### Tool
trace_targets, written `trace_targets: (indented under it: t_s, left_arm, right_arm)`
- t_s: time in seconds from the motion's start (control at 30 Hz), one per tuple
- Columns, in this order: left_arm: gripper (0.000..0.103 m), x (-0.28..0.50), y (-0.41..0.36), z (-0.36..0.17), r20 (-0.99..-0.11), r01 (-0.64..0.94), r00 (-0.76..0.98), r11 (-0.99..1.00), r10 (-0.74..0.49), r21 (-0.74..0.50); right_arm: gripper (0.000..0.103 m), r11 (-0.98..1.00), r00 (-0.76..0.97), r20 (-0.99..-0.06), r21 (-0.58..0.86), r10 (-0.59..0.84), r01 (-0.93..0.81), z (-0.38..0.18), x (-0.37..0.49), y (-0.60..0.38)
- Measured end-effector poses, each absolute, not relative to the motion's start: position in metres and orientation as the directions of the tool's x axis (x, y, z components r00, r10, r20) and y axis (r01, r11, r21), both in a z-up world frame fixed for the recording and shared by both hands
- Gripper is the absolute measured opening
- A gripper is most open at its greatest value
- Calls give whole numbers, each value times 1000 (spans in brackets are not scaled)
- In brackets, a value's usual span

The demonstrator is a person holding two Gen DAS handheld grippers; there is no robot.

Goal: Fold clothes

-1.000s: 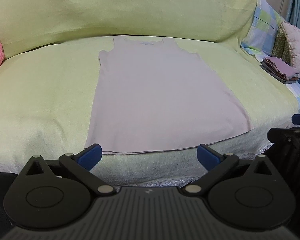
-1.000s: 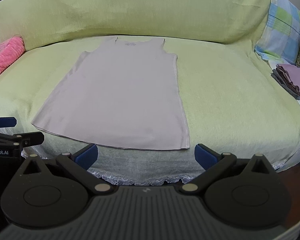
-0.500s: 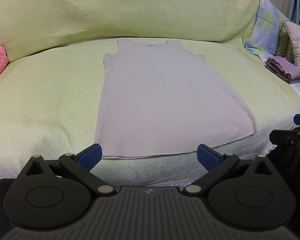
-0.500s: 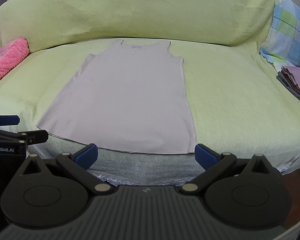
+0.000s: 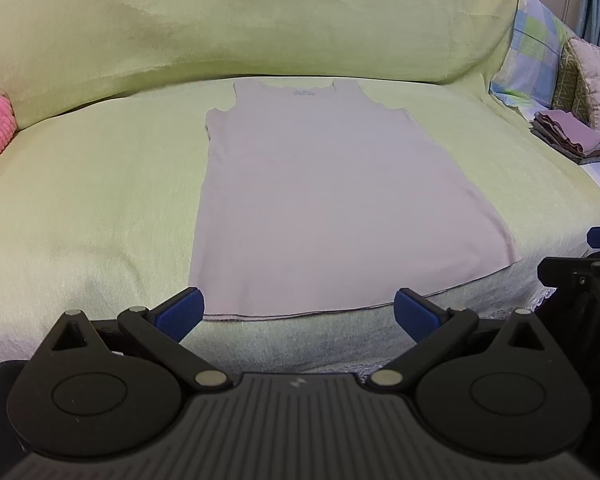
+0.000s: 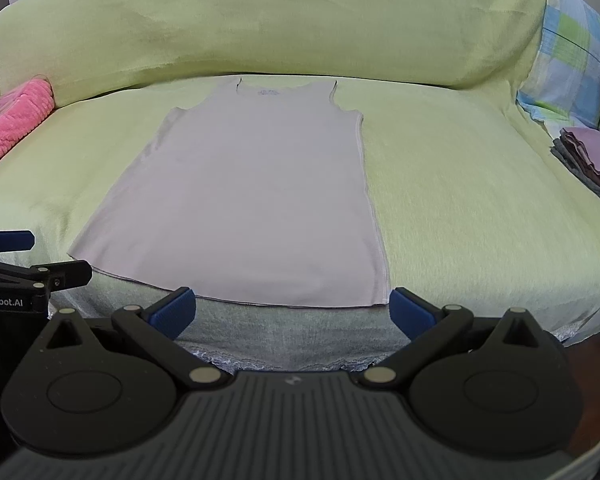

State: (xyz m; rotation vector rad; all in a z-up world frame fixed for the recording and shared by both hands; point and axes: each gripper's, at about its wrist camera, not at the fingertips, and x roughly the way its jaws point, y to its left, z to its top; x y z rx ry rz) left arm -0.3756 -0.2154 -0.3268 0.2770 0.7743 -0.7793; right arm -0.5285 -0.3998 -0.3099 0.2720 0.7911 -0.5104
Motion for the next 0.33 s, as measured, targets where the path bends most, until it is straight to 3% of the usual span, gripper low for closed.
trace_targets:
  t_s: [0.33]
  left_arm:
    - [102, -372, -215, -331, -718, 727, 447, 684, -534, -56]
  right_arm:
    - [102, 842, 594, -733, 54, -331, 536, -313, -529, -401]
